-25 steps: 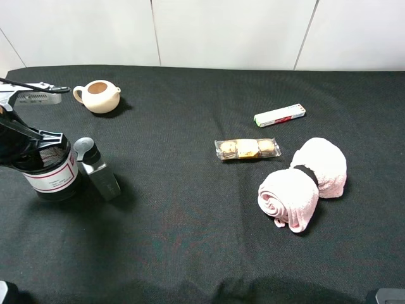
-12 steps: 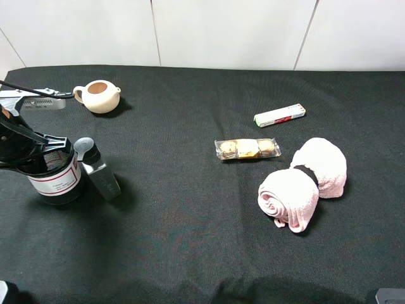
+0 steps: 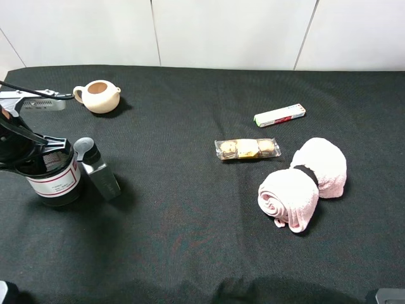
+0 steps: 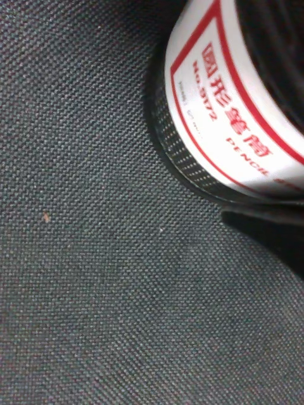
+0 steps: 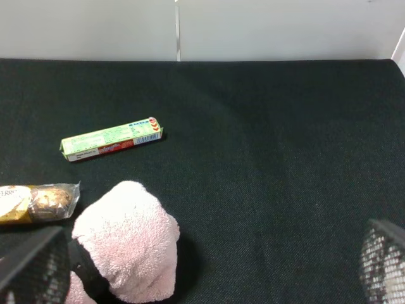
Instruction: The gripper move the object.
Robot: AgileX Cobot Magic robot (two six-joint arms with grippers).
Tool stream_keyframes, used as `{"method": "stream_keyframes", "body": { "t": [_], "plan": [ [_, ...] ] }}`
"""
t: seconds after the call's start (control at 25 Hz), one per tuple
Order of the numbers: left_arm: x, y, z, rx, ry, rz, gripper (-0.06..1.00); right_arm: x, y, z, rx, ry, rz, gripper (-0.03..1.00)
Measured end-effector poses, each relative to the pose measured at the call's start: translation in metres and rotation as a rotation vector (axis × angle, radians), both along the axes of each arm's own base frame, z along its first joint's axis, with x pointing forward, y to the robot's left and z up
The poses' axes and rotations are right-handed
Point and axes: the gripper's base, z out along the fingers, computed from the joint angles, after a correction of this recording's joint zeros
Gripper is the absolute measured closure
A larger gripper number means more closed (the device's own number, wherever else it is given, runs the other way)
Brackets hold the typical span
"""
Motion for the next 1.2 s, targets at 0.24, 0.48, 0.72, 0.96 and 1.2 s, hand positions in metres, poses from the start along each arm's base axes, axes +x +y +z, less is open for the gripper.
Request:
{"method": "stream_keyframes", "body": {
  "t": [0.24, 0.48, 0.72, 0.96, 1.2],
  "plan": [
    [0.0, 0.0, 0.0, 0.0, 0.0, -0.003, 0.76, 0.0, 0.0, 0.0, 0.0, 0.0, 0.0, 0.27],
    [-0.0011, 0.0003, -0.0001, 0.003, 0.012, -0.002, 0.57, 0.0, 0.0, 0.0, 0.0, 0.0, 0.0, 0.27],
    [-0.0024, 0.0006, -0.0002, 0.007, 0.026, 0.0, 0.46, 0.0, 0.0, 0.0, 0.0, 0.0, 0.0, 0.27],
    [-0.0043, 0.0011, -0.0002, 0.012, 0.047, 0.002, 0.27, 0.0, 0.0, 0.0, 0.0, 0.0, 0.0, 0.27],
    [-0.0054, 0.0014, -0.0003, 0.015, 0.06, 0.004, 0.21, 0.0, 0.0, 0.0, 0.0, 0.0, 0.0, 0.27]
  ]
}}
